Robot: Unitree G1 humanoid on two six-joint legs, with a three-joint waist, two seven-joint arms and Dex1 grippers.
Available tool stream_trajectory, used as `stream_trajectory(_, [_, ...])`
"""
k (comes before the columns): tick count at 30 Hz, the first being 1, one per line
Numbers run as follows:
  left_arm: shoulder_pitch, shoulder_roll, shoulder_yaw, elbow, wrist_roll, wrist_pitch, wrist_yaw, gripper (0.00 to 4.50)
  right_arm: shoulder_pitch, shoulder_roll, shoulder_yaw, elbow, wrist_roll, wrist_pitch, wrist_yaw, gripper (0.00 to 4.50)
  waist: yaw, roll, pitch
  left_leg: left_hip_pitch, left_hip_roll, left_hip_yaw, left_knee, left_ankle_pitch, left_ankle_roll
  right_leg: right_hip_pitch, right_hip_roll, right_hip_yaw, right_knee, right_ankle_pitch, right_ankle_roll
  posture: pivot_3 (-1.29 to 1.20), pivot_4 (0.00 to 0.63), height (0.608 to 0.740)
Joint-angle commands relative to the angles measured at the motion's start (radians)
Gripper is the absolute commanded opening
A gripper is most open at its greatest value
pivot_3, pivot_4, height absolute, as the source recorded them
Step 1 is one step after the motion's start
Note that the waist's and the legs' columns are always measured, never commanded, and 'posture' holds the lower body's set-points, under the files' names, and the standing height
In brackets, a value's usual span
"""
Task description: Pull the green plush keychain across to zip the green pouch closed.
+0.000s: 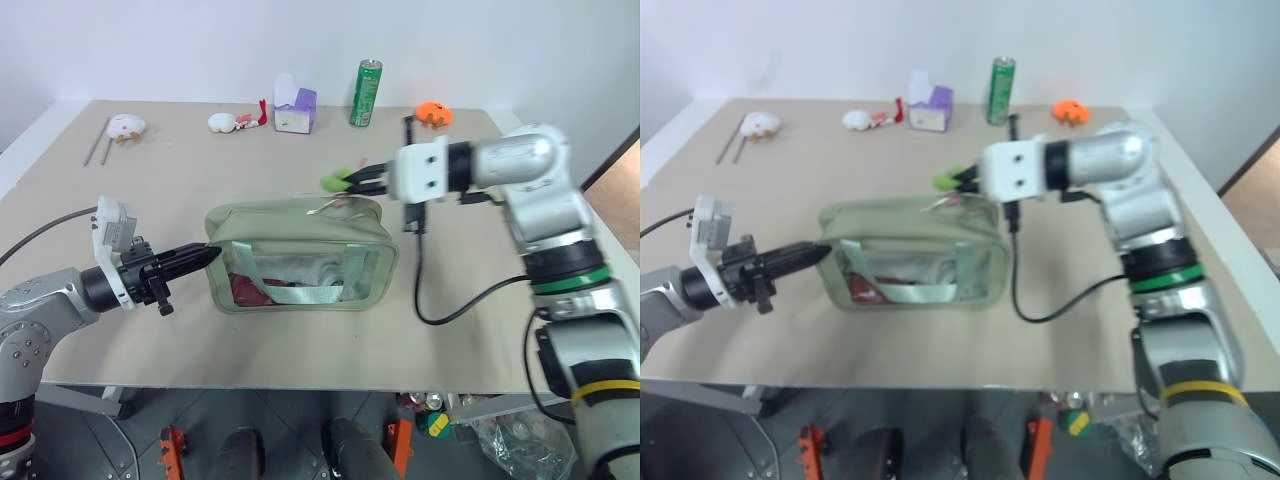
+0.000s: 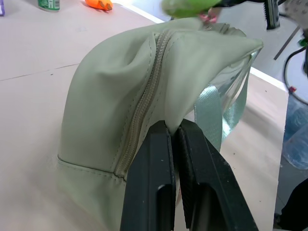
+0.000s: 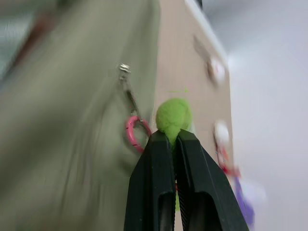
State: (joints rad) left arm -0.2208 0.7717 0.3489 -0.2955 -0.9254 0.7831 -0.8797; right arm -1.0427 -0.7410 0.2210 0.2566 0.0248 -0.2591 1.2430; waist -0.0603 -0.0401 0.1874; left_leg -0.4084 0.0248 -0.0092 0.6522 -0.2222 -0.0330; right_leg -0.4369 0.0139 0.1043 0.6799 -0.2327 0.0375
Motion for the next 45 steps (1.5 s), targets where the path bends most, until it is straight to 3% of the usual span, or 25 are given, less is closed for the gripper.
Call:
stream_trajectory(1, [0.000,0.003,-0.005,-0.018,-0.007,-0.002,-0.007,0.00,0.047,-0.107,-0.043,-0.048,-0.041,-0.021,0.013,0.01,0.002,0.000,0.000,0.000,0.000,0.000,0.000,0.000,0.000,0.000,0.000,0.000,0.000,0.000,0.000,0.00,0.150,0.740])
stream_trajectory(7, [-0.017,0.006,-0.017,0.000,-0.001,-0.003,-0.023,0.00,0.200,-0.302,-0.006,-0.053,-0.210,-0.194,-0.001,0.01,0.003,0.000,0.000,0.001,0.000,0.001,0.000,0.000,0.000,0.000,0.000,0.000,0.000,0.000,0.000,0.00,0.150,0.740])
stream_trajectory(11, [-0.024,0.007,-0.028,0.011,0.004,-0.006,-0.035,0.00,0.317,-0.357,0.017,-0.048,-0.275,-0.293,-0.034,0.01,0.008,0.000,0.000,0.002,-0.001,0.002,0.001,0.000,0.000,0.001,0.000,0.002,0.000,0.000,0.000,0.00,0.150,0.740])
stream_trajectory(16, [-0.045,0.002,-0.046,0.027,0.007,-0.003,-0.046,0.00,0.457,-0.298,0.052,-0.072,-0.329,-0.334,-0.125,0.01,0.013,0.000,0.000,0.003,-0.002,0.002,0.002,0.000,0.000,0.003,0.000,0.003,0.000,0.000,0.000,0.00,0.150,0.740])
stream_trajectory(22, [-0.066,0.007,-0.061,0.041,0.010,-0.001,-0.054,0.00,0.457,-0.193,0.089,-0.030,-0.400,-0.350,-0.232,0.01,0.012,-0.001,-0.001,0.004,-0.002,0.002,0.003,0.001,0.000,0.004,-0.001,0.004,0.000,0.000,0.000,0.00,0.150,0.740])
stream_trajectory(27, [-0.075,0.008,-0.060,0.047,0.005,0.005,-0.050,0.00,0.442,-0.165,0.081,-0.018,-0.364,-0.328,-0.226,0.01,0.012,-0.001,-0.001,0.004,-0.002,0.002,0.003,0.001,0.000,0.005,0.000,0.004,0.000,0.000,0.000,0.00,0.150,0.740])
stream_trajectory(30, [-0.070,0.004,-0.054,0.042,0.004,0.003,-0.042,0.00,0.445,-0.165,0.033,-0.046,-0.232,-0.205,-0.156,0.01,0.012,-0.001,-0.001,0.004,-0.002,0.002,0.003,0.001,0.000,0.005,0.000,0.004,0.000,0.000,0.000,0.00,0.150,0.740])
stream_trajectory(34, [-0.066,-0.001,-0.049,0.043,0.013,-0.008,-0.027,0.00,0.453,-0.171,-0.070,-0.163,0.051,0.177,-0.034,1.13,0.012,-0.001,0.000,0.004,-0.002,0.001,0.003,0.001,0.000,0.005,0.000,0.004,0.000,0.001,0.002,0.00,0.150,0.740])
stream_trajectory(35, [-0.070,-0.007,-0.042,0.047,0.005,-0.005,-0.017,0.77,0.450,-0.176,-0.097,-0.182,0.103,0.251,-0.018,1.56,0.012,-0.001,0.000,0.004,-0.002,0.000,0.003,0.001,0.000,0.005,0.000,0.004,0.000,0.002,0.003,0.00,0.150,0.740])
stream_trajectory(36, [-0.076,-0.012,-0.034,0.051,-0.007,0.000,-0.008,0.94,0.446,-0.179,-0.122,-0.191,0.133,0.306,-0.016,1.81,0.012,0.000,0.000,0.004,-0.002,0.000,0.003,0.001,0.000,0.005,0.000,0.004,0.000,0.002,0.003,0.00,0.150,0.740])
stream_trajectory(43, [-0.074,-0.001,0.004,0.036,-0.040,0.014,0.018,3.38,0.501,-0.224,-0.267,-0.210,0.336,0.662,0.025,4.26,0.012,-0.001,0.000,0.003,-0.002,-0.001,0.002,0.001,0.000,0.005,0.001,0.003,0.000,0.001,0.003,0.00,0.150,0.740])
stream_trajectory(45, [-0.057,0.011,0.018,0.014,-0.028,0.012,0.030,3.97,0.530,-0.245,-0.310,-0.216,0.402,0.752,0.054,4.27,0.012,-0.001,0.000,0.003,-0.002,-0.001,0.002,0.001,0.000,0.005,0.001,0.003,0.000,0.001,0.003,0.00,0.150,0.740])
